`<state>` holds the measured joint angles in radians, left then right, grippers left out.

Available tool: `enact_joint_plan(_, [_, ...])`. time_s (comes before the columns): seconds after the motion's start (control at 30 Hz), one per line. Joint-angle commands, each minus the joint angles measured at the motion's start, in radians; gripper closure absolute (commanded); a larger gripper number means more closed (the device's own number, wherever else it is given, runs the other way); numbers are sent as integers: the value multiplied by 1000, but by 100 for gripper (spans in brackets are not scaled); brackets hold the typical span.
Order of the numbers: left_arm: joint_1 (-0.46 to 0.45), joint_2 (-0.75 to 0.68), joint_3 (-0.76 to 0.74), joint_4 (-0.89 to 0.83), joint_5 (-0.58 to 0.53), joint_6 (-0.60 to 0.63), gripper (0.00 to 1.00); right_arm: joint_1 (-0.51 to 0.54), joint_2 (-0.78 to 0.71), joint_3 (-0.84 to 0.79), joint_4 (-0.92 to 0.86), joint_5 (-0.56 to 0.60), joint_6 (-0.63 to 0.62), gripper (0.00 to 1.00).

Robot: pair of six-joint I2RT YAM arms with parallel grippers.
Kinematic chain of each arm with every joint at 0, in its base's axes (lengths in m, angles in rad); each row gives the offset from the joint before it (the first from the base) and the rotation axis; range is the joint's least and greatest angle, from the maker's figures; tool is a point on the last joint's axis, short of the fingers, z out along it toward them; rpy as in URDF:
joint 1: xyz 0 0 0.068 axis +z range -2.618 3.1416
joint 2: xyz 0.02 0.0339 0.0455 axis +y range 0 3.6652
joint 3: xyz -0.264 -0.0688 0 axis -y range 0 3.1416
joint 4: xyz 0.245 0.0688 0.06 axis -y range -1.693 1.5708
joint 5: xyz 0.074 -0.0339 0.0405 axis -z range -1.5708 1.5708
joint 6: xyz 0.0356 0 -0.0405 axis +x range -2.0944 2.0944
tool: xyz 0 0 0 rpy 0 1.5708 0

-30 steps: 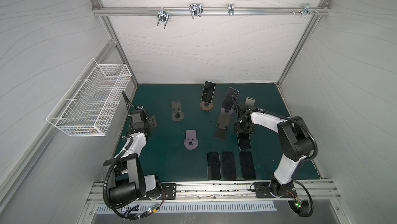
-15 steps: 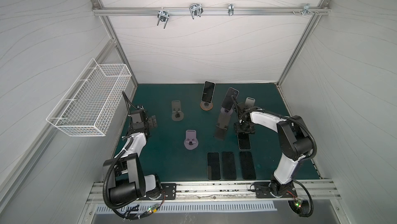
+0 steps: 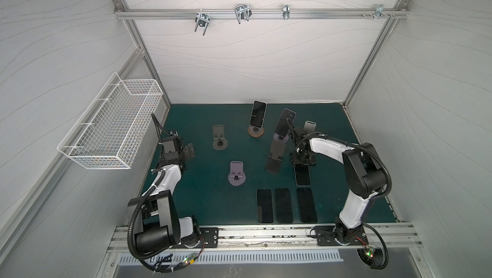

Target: Remove the phone from the phone stand

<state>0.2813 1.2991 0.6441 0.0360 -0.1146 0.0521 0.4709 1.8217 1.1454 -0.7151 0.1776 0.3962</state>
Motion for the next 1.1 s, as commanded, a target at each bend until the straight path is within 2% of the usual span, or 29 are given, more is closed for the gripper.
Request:
enact_joint_plan(0.0, [4,4,32,34,6,11,2,8,76,-23,52,-7,20,32])
enact_joint_plan(1.07, [5,14,46,12,10,14,2,9,86,-11,31,1,24,26])
